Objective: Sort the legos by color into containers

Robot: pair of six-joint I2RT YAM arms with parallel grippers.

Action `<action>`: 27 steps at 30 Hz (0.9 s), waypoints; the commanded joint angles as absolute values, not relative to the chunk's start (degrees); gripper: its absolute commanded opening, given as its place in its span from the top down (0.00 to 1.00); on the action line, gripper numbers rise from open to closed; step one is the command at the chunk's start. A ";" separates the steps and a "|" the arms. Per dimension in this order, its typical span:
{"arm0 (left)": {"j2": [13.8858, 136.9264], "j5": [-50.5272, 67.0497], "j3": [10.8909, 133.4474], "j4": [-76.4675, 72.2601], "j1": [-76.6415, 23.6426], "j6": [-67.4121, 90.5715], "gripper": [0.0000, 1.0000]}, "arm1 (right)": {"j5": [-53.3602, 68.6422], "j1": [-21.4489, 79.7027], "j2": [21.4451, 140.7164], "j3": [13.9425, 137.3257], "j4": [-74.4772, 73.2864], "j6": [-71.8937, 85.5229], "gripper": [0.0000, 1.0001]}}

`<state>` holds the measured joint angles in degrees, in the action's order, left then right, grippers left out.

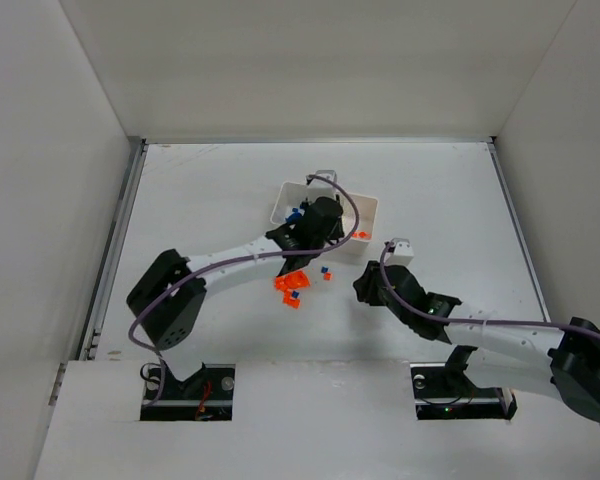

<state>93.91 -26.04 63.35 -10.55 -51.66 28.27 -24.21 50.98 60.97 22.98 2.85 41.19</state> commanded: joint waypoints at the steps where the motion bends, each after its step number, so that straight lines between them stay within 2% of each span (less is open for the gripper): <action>1: 99.56 -21.63 71.26 -15.20 -51.90 26.02 0.84 | -25.49 50.84 58.28 21.54 2.64 44.12 0.55; 5: 106.68 -20.83 77.94 -15.47 -51.81 26.01 0.81 | -25.58 50.67 57.48 21.80 2.37 43.86 0.55; 11: 107.93 -21.53 79.37 -15.12 -51.02 25.93 0.65 | -25.22 50.75 58.53 22.06 2.99 43.33 0.55; 16: 104.42 -21.71 74.72 -13.54 -49.26 26.37 0.64 | -23.91 51.72 63.70 23.90 6.50 41.32 0.55; 23: 94.15 -22.33 61.63 -15.20 -47.16 29.35 0.62 | -23.03 52.51 73.38 28.47 9.84 39.82 0.54; 27: 89.39 -21.97 55.82 -15.73 -46.45 30.85 0.63 | -22.94 53.13 78.12 31.63 9.93 39.46 0.51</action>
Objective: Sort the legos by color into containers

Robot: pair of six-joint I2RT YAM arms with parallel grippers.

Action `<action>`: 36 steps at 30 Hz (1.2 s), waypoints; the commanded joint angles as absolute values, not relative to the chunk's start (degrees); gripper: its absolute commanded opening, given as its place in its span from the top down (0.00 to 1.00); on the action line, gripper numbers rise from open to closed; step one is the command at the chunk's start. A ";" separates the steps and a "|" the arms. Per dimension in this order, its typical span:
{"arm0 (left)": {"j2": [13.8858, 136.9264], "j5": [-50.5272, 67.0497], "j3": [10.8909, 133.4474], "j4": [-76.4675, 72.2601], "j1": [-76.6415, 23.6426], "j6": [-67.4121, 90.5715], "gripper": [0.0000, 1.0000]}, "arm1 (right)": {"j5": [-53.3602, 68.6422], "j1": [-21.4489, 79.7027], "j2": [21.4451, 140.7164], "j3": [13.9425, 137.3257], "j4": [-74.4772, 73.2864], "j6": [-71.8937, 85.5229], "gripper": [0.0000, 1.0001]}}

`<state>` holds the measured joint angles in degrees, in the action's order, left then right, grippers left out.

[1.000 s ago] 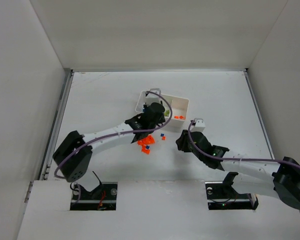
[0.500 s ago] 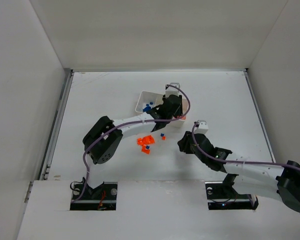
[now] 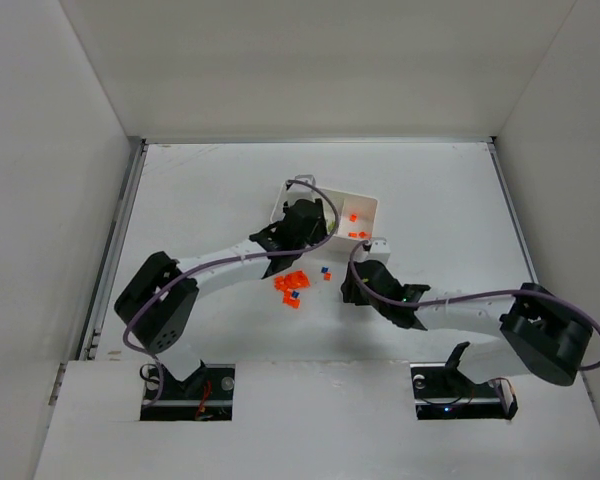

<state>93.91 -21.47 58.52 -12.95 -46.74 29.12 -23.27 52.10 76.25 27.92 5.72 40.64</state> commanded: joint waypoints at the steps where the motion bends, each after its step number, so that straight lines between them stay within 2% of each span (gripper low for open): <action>1: 87.91 -22.23 54.16 -15.73 -46.54 30.85 0.67 | -22.94 53.56 79.96 32.77 9.93 39.20 0.50; 5: 82.63 -23.20 48.18 -15.21 -46.36 32.34 0.79 | -23.82 54.09 85.07 36.20 9.32 37.97 0.49; 14: 68.57 -21.18 33.59 -14.94 -42.58 37.09 0.80 | -25.57 54.27 92.37 41.31 9.05 37.97 0.49; 17: 66.45 -21.09 30.51 -14.50 -44.07 36.83 0.81 | -27.50 54.27 94.13 42.27 7.92 38.14 0.53; 20: 65.66 -21.53 28.75 -12.40 -46.18 35.69 0.83 | -28.39 54.27 95.18 43.50 6.24 38.76 0.63; 23: 64.52 -22.32 25.94 -12.74 -49.25 34.98 0.82 | -29.26 54.45 95.62 43.86 6.07 38.76 0.72; 27: 61.89 -23.20 22.25 -12.48 -52.77 35.86 0.67 | -29.44 54.62 93.70 44.03 4.49 39.38 0.84; 36: 59.33 -25.22 19.51 -9.40 -55.76 38.67 0.68 | -29.97 57.35 84.02 43.86 -1.58 38.50 0.84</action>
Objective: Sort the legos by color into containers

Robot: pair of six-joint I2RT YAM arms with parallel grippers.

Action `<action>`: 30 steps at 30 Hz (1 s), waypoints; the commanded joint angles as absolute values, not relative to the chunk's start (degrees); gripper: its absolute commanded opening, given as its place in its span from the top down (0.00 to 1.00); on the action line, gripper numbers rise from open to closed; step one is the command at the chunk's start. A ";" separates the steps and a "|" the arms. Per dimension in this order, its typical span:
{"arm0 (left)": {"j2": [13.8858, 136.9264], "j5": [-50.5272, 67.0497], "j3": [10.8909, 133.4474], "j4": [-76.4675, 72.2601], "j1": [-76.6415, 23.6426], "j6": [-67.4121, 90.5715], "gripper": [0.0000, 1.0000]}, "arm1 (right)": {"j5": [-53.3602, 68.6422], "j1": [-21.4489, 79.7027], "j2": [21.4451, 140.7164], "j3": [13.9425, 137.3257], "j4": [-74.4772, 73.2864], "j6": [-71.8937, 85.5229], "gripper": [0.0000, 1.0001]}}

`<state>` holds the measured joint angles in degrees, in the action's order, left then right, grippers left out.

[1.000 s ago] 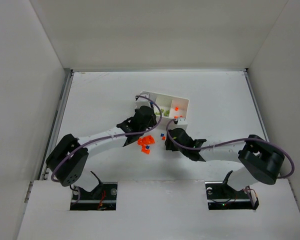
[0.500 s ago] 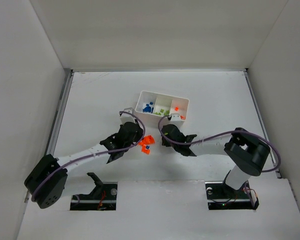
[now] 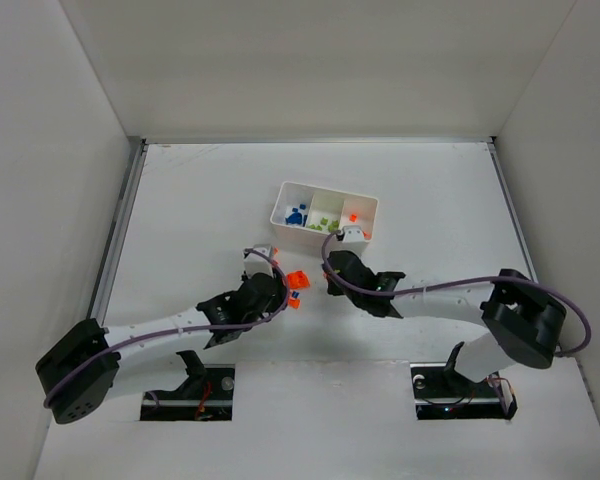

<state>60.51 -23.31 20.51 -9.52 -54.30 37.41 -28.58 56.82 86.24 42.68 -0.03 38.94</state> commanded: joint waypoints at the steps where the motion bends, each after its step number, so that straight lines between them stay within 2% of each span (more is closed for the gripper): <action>1: 59.67 -25.57 19.42 -9.75 -56.37 38.85 0.67 | -29.80 57.35 84.37 43.86 -1.58 38.76 0.83; 3: 60.55 -25.49 19.95 -9.58 -57.08 39.02 0.66 | -29.18 56.91 85.69 44.12 -1.41 39.11 0.76; 5: 60.73 -25.31 20.13 -9.49 -58.13 39.11 0.65 | -29.00 56.73 87.88 45.17 -0.62 38.50 0.62; 6: 60.47 -25.57 19.78 -9.93 -58.75 39.37 0.65 | -29.26 56.73 89.02 45.70 -0.27 38.06 0.58; 12: 57.40 -25.49 18.64 -8.88 -59.81 41.04 0.64 | -28.83 55.15 94.65 47.99 1.40 35.95 0.55; 18: 55.81 -25.05 17.23 -7.30 -60.16 42.54 0.62 | -28.74 53.13 97.38 49.13 2.81 34.46 0.59; 23: 56.86 -25.05 16.88 -6.59 -60.87 42.63 0.61 | -28.13 52.78 97.47 49.13 2.81 34.63 0.75; 26: 56.87 -25.40 17.23 -6.06 -61.21 42.45 0.61 | -27.68 52.86 95.11 48.78 2.38 34.54 0.81; 30: 57.22 -25.40 17.31 -5.98 -60.42 42.28 0.61 | -27.60 54.09 88.26 48.78 -0.34 34.54 0.81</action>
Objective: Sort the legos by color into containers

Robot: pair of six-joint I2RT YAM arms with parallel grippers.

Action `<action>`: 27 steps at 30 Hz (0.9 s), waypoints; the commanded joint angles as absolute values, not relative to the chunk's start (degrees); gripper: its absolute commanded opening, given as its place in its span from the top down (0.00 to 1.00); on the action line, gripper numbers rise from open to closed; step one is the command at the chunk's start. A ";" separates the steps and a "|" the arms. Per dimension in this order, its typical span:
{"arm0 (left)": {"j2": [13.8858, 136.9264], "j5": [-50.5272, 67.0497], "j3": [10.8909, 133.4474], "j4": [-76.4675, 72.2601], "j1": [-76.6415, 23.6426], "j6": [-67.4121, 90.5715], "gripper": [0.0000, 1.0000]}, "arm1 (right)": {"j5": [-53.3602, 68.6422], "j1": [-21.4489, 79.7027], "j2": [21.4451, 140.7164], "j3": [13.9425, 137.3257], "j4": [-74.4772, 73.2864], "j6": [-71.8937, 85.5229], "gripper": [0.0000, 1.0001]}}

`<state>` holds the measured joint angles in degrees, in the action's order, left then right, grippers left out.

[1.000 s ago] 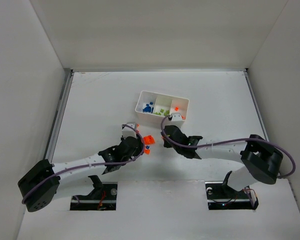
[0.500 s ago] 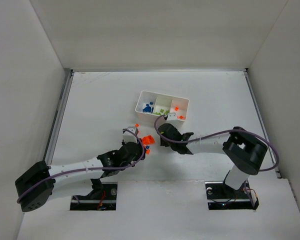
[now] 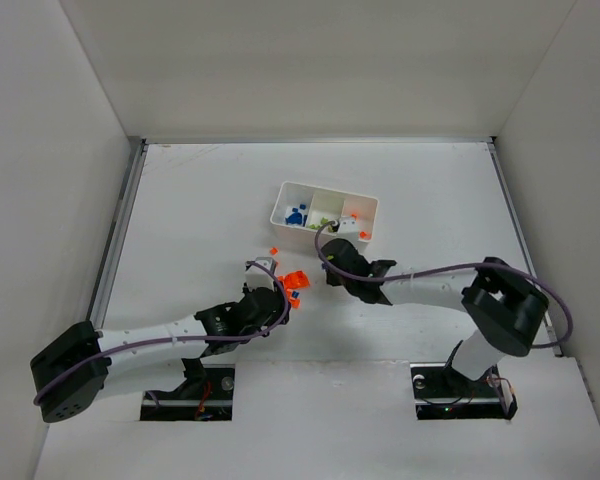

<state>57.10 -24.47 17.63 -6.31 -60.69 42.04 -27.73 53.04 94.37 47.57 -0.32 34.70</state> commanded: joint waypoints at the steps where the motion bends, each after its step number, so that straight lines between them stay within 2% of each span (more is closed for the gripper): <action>1: 57.22 -25.31 17.49 -5.98 -60.51 42.01 0.61 | -27.34 54.18 86.33 49.56 -0.87 34.11 0.81; 5: 57.92 -25.84 17.31 -6.42 -60.25 42.36 0.62 | -24.36 53.66 85.95 54.65 -0.09 30.50 0.81; 8: 58.10 -25.49 17.93 -5.80 -60.16 42.45 0.65 | -23.03 51.90 90.51 61.06 0.79 28.83 0.81; 14: 58.01 -26.10 17.67 -3.87 -61.74 45.70 0.65 | -22.15 48.83 101.85 73.81 2.20 26.02 0.79; 16: 58.53 -26.98 17.32 -3.69 -62.35 47.10 0.65 | -21.62 47.51 105.37 77.50 2.37 26.10 0.74; 21: 60.03 -28.13 18.01 -3.69 -63.67 49.57 0.62 | -20.30 46.80 106.62 80.69 2.37 26.89 0.51; 23: 60.90 -28.30 18.19 -4.39 -64.46 50.36 0.61 | -20.56 46.80 105.21 79.81 2.46 26.37 0.48; 27: 65.29 -29.00 19.59 -5.71 -65.08 51.59 0.59 | -21.53 47.59 100.91 74.37 3.51 26.72 0.49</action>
